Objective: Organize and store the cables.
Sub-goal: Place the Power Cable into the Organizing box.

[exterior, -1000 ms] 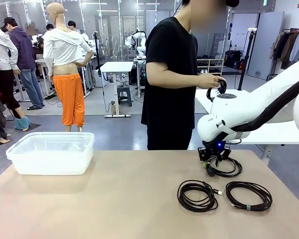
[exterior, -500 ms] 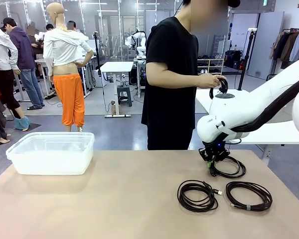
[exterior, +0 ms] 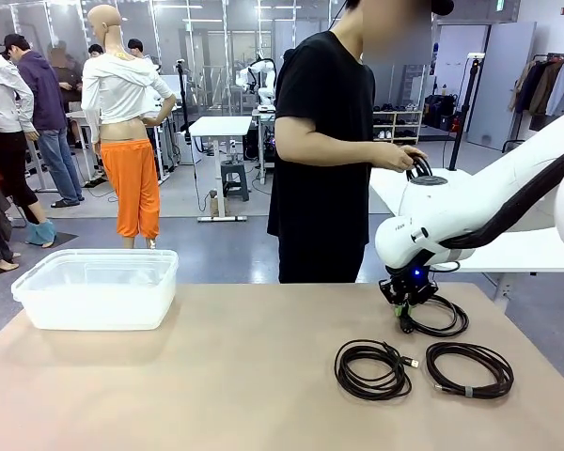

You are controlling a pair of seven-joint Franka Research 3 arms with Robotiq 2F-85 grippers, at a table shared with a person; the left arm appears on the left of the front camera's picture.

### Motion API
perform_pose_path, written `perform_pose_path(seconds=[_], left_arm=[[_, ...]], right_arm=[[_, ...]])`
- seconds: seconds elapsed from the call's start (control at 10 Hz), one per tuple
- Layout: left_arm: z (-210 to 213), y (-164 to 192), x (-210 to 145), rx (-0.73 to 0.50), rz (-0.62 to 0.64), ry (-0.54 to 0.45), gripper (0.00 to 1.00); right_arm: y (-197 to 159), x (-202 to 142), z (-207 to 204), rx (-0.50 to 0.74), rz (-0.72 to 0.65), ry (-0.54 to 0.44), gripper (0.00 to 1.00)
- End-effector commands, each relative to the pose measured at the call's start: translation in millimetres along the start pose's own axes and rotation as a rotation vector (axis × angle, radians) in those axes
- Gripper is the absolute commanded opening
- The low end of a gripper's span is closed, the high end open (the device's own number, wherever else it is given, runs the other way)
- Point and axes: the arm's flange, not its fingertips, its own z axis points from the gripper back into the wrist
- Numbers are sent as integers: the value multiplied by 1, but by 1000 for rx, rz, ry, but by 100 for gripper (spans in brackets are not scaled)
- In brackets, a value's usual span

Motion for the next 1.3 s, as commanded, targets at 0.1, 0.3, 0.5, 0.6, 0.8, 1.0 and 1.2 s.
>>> perform_pose_path(seconds=[0.1,0.3,0.5,0.6,0.8,1.0,1.2], left_arm=[[1,1,0,-12,-10,-10,100],[1,1,0,-12,-10,-10,100],[1,1,0,-12,-10,-10,100],[1,1,0,-12,-10,-10,100],[1,1,0,-12,-10,-10,100],[1,1,0,-12,-10,-10,100],[1,1,0,-12,-10,-10,100]], right_arm=[[2,1,0,-1,3,-4,0],[1,0,0,0,1,0,18],[20,-22,56,-9,55,-92,18],[31,-29,80,-68,22,-78,18],[68,-39,113,-75,77,-99,18],[121,-43,135,-82,73,-88,18],[189,-46,139,-73,58,-80,18]])
